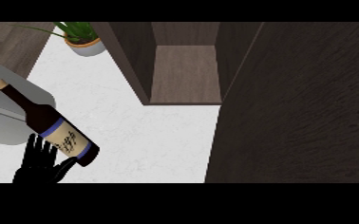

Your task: Pick up the wine, place it into the cabinet and close the cabinet

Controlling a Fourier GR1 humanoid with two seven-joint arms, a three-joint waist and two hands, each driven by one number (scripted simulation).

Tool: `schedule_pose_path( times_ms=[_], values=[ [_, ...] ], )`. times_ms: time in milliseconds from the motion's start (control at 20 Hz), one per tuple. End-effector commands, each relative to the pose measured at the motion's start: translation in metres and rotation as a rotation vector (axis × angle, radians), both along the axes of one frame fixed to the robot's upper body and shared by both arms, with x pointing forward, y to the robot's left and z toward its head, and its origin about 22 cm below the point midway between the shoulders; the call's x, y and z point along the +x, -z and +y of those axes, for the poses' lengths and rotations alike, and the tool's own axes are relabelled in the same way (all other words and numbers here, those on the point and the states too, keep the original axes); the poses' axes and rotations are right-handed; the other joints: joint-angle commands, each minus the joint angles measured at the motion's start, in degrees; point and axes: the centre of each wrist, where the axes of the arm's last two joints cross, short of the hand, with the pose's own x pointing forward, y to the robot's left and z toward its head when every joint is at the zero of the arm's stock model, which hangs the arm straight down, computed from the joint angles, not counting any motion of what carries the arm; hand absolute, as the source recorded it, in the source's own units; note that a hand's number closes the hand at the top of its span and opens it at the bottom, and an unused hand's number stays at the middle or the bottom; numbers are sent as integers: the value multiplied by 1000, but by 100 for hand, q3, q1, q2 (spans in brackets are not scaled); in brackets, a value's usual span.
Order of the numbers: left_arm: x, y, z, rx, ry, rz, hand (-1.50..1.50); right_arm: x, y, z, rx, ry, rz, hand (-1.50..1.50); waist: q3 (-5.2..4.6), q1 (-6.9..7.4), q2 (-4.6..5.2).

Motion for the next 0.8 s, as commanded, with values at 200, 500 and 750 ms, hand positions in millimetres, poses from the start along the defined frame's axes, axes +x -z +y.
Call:
schedule_pose_path(
  times_ms=[200,500,750],
  values=[
    [-1,32,6,-35,-7,-36,-150,-37,5,-14,2,-55,46,-150,1,-48,-2],
    [19,48,-7,-7,10,-34,-150,-10,3,-4,25,-46,54,-150,-1,-11,14],
    [21,47,-24,-92,-9,-67,150,-17,10,-12,46,-40,39,-150,5,7,10]
  ],
)
